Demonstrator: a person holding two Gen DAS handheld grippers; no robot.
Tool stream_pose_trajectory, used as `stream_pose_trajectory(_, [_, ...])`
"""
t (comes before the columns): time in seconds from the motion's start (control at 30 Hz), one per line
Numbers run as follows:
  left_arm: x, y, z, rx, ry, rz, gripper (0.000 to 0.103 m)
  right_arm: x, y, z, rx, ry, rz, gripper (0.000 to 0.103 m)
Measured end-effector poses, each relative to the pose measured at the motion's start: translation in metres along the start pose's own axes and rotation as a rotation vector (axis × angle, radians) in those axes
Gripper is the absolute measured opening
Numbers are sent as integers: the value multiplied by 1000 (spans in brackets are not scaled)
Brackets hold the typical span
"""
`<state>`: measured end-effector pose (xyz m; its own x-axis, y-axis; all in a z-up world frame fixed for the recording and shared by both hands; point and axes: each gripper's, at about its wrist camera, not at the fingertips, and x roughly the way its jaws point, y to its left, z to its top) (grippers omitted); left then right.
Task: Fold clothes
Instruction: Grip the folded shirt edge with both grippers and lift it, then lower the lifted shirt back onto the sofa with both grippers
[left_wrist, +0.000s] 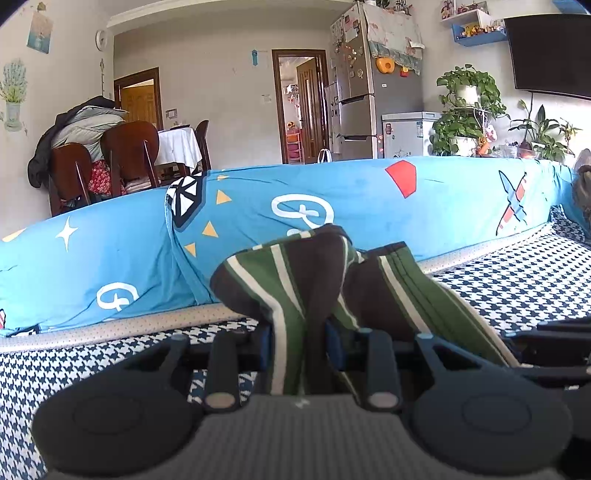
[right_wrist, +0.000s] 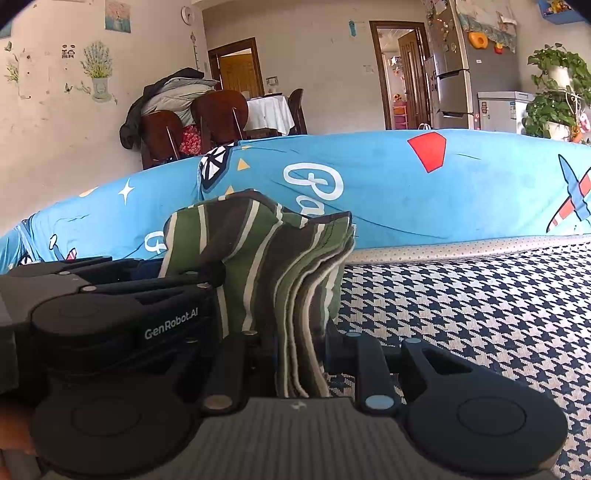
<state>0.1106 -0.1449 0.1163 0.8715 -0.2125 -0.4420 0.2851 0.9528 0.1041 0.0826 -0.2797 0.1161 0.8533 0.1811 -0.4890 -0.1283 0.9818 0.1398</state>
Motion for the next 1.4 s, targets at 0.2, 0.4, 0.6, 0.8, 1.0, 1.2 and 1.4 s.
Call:
stream_pose_trajectory(0.2, [14,1,-6,-9,64,-2,33,14,-5,-5,44,81,-15,24])
stream_pose_trajectory(0.4, [20,30,-11,-164,97,35,60,27,-20,-12,113,190,-96,37])
stream_pose_trajectory(0.6, [24,60,-11,-268,115,85,72,17,-25,-7,102,129,-134,45])
stream_pose_trajectory(0.8, [32,65,-17,-271,145,107,72,6,-20,-3,61,66,-91,44])
stream_pose_trajectory(1.0, [40,63,-23,-250,185,124,72,9,-9,-6,-2,76,21,33])
stream_pose_trajectory(1.2, [48,63,-30,-250,248,142,81,27,-11,-11,-6,123,18,33])
stream_pose_trajectory(1.4, [53,64,-35,-263,291,144,85,45,-19,-13,25,149,2,31])
